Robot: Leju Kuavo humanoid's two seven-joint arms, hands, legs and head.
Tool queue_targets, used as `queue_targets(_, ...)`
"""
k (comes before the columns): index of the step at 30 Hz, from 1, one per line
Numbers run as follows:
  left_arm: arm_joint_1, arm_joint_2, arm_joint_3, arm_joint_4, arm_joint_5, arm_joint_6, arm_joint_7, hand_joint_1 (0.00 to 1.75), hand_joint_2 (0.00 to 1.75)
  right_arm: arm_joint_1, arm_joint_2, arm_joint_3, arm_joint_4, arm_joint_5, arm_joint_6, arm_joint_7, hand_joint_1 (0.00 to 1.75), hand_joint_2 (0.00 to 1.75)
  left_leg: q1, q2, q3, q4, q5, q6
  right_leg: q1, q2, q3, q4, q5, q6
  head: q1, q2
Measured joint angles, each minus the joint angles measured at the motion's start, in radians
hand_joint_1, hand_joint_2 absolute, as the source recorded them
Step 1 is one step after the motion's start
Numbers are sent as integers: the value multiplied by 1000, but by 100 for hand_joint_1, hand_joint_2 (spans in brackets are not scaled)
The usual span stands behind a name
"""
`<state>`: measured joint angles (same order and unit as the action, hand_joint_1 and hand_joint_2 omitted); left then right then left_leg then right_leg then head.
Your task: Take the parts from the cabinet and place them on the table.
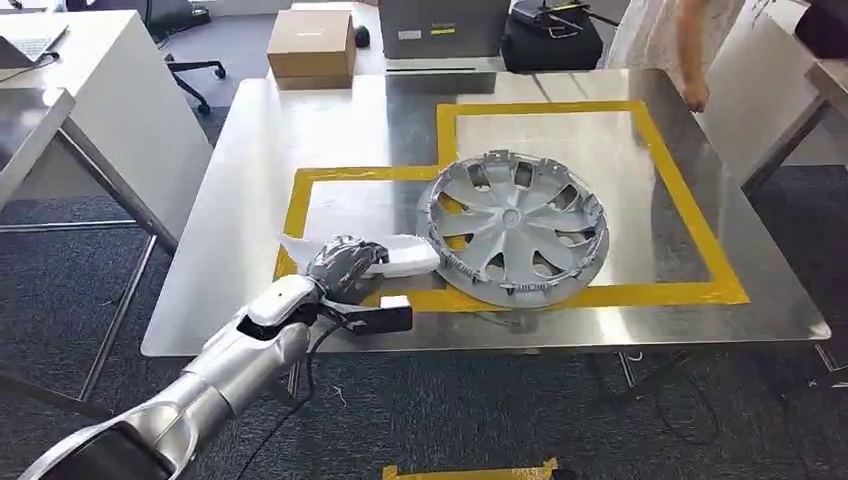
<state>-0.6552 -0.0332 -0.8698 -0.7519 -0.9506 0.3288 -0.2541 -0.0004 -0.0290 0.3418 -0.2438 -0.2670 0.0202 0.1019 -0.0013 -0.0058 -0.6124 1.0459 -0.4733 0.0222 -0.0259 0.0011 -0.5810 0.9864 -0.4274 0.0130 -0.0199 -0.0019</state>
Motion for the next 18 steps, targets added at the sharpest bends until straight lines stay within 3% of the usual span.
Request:
queue_targets(3, 6, -3, -32, -6, 8, 1, 0, 175, 175, 6, -1, 9, 0, -6, -6, -10, 0, 0, 8, 1, -116, 247, -104, -14, 3, 0, -1, 0, -1, -1, 0, 0)
queue_targets(4, 12, -3, -39, -9, 11, 4, 0, 175, 175, 8, 0, 11, 0, -6, -13, -13, 0, 0, 8, 1, -134, 279, -102, -14, 3, 0, -1, 1, -2, -2, 0, 0)
queue_targets(5, 15, -3, -46, -11, 12, 6, -1, 175, 175, 9, 1, 12, 0, -8, -18, -18, 0, 0, 8, 1, -127, 258, -79, -12, 4, 1, 1, 1, -2, -2, 0, 0)
queue_targets(6, 15, -4, -54, -13, 15, 9, -2, 0, 175, 10, 2, 13, 0, -8, -22, -22, 0, 0, 8, 1, -99, 197, -42, -7, 5, 1, 2, 1, -2, -2, 0, 0)
queue_targets(8, 14, -6, -66, -22, 27, 11, -3, 0, 175, 8, 6, 16, 0, -13, -27, -32, 0, 0, 4, 0, -7, 11, 44, 12, 8, 3, 6, 0, -2, -1, 0, 0)
queue_targets(9, 13, -8, -71, -24, 35, 12, -2, 0, 0, 6, 11, 17, 0, -17, -30, -38, 0, 0, 0, 0, 17, -33, 38, 24, 10, 3, 3, 0, -3, -1, 1, 0)
queue_targets(10, 12, -13, -80, -26, 42, 13, 9, 0, 0, 4, 11, 18, 1, -23, -35, -43, 0, 0, -2, 2, 25, -46, 35, 24, 19, 3, -2, 3, -4, 2, 0, 0)
queue_targets(13, 12, -15, -95, -26, 51, 13, 40, 0, 0, 12, 13, 18, 5, -39, -43, -40, 0, 0, -7, 2, 22, -50, 41, 31, 13, 2, -4, -2, 2, 17, 0, 0)
queue_targets(14, 12, -20, -98, -27, 54, 13, 49, 0, 0, 16, 10, 18, 6, -44, -43, -34, 0, 0, 5, 4, 32, -68, 51, 33, 18, 2, -13, 7, -5, 19, 1, 0)
queue_targets(15, 9, -22, -101, -27, 58, 13, 55, 0, 0, 23, 9, 18, 6, -47, -43, -32, 0, 0, 2, 4, 36, -74, 54, 38, 15, 1, -22, 30, -18, 20, 2, 0)
queue_targets(17, 3, -28, -109, -27, 60, 13, 63, 0, 0, 33, 1, 19, 5, -57, -49, -19, 0, 0, 1, 3, 34, -74, 56, 42, 14, 1, -95, 183, -86, 7, 5, 0)
queue_targets(18, 5, -28, -114, -27, 60, 13, 66, 0, 0, 40, -2, 19, 0, -62, -55, -11, 0, 0, 1, 4, 33, -73, 56, 43, 14, 1, -135, 266, -114, 6, 5, 0)
